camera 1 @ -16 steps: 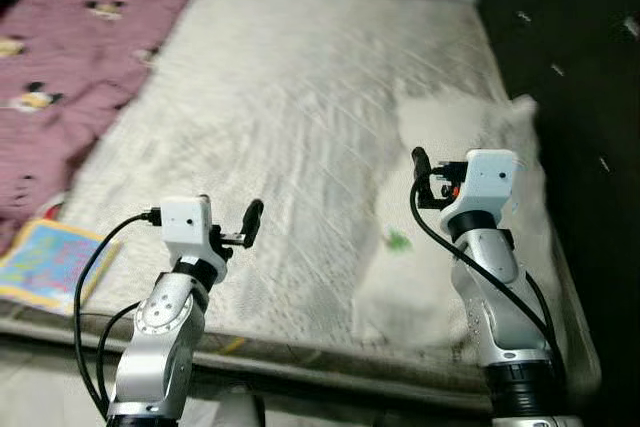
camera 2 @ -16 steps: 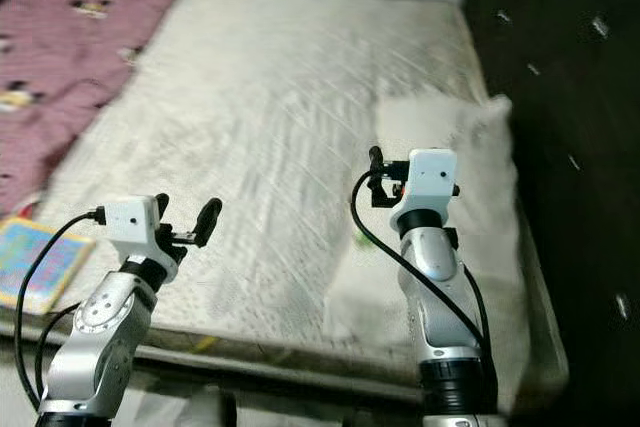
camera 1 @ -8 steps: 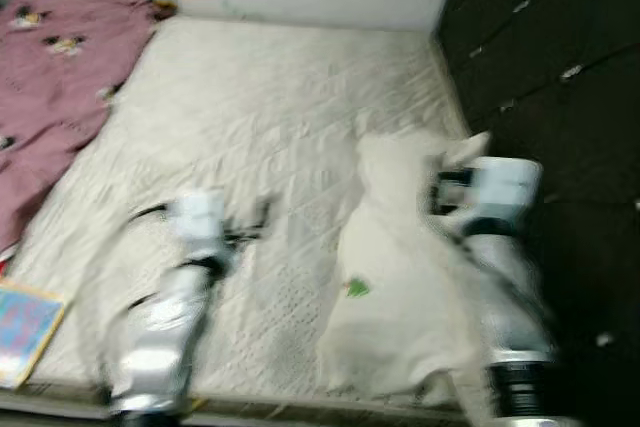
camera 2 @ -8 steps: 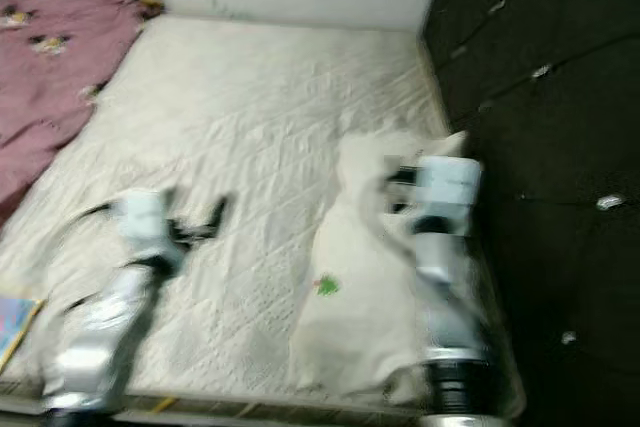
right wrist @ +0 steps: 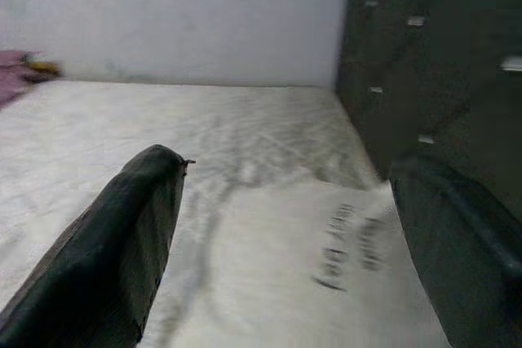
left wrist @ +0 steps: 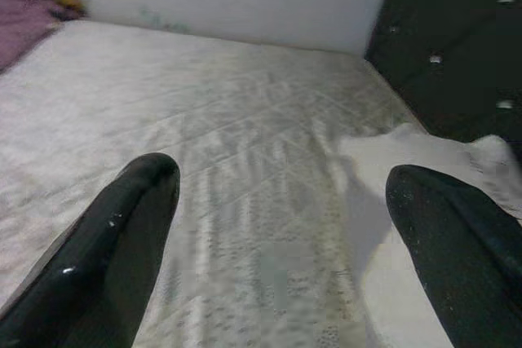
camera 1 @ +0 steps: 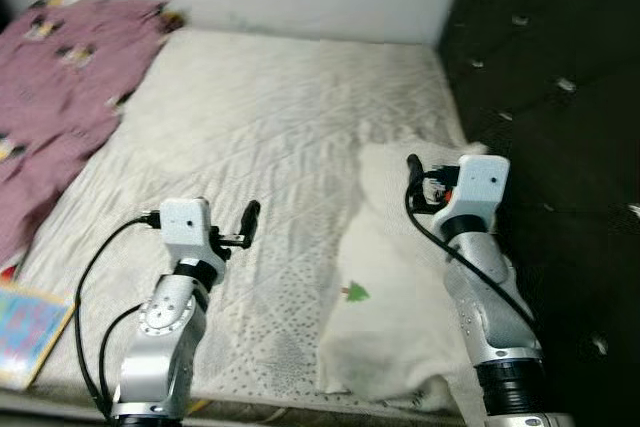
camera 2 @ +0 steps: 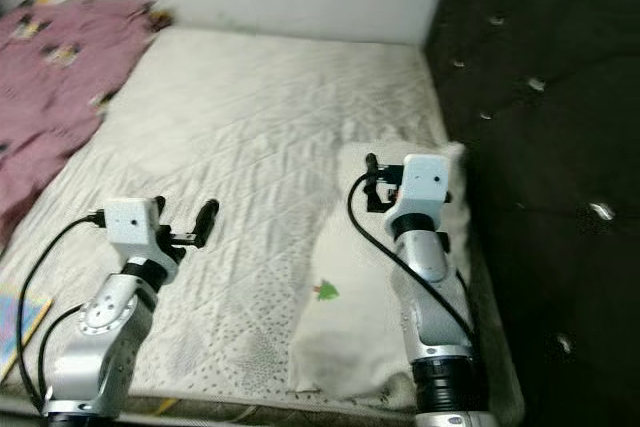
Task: Clean up the room
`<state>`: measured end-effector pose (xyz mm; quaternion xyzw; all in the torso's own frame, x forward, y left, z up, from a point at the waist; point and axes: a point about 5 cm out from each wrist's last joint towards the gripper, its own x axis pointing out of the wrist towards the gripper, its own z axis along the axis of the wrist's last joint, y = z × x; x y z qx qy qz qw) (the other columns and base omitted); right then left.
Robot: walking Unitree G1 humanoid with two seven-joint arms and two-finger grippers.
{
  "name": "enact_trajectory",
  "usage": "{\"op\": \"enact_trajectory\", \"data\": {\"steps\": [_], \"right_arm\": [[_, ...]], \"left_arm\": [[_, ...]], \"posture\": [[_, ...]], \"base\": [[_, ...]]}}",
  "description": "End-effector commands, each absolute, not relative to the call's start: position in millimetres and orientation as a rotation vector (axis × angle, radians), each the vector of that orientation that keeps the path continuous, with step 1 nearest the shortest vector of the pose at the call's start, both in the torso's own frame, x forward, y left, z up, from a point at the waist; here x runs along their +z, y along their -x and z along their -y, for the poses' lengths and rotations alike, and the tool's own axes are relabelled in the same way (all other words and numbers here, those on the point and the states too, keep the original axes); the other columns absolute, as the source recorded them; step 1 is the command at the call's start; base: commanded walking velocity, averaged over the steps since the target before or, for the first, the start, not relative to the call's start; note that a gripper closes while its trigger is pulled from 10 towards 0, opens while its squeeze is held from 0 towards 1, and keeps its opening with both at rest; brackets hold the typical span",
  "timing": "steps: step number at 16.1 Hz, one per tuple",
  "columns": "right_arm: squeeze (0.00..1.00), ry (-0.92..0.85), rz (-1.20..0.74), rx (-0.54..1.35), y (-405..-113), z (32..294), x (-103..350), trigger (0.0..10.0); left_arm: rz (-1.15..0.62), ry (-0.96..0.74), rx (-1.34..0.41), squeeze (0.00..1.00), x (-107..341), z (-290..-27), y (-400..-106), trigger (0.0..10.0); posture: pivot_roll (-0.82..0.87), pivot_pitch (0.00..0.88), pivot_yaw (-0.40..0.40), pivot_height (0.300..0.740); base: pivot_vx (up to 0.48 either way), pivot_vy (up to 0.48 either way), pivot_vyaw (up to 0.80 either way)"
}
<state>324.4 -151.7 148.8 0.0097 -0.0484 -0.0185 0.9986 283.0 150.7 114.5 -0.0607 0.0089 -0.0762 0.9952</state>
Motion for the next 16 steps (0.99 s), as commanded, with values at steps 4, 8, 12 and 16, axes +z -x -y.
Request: {"op": "enact_trajectory", "data": {"steps": [4, 8, 12, 16], "right_arm": [[0.00, -0.018, 0.083, -0.039, -327.1, 152.2, 147.5, 10.0], [0.00, -0.017, 0.086, -0.033, -328.1, 150.6, 148.1, 10.0], [0.00, -0.012, 0.084, -0.033, -327.9, 149.9, 147.4, 10.0], [0.00, -0.012, 0.083, -0.037, -330.4, 150.6, 147.7, 10.0]], "left_arm": [[-0.031, 0.110, -0.157, 0.00, 112.1, -148.6, -282.8, 10.0], [-0.032, 0.110, -0.158, 0.00, 111.7, -148.7, -282.8, 10.0], [-0.033, 0.111, -0.162, 0.00, 111.3, -148.1, -282.6, 10.0], [-0.032, 0.106, -0.163, 0.00, 111.1, -148.2, -283.0, 10.0]], "posture": [[-0.03, 0.065, -0.028, 0.740], [-0.03, 0.063, -0.030, 0.740], [-0.03, 0.063, -0.028, 0.740], [-0.03, 0.058, -0.032, 0.740]], "base": [[0.000, 0.000, -0.71], [0.000, -0.138, -0.10], [0.000, -0.309, 0.00], [0.000, -0.336, 0.00]]}}
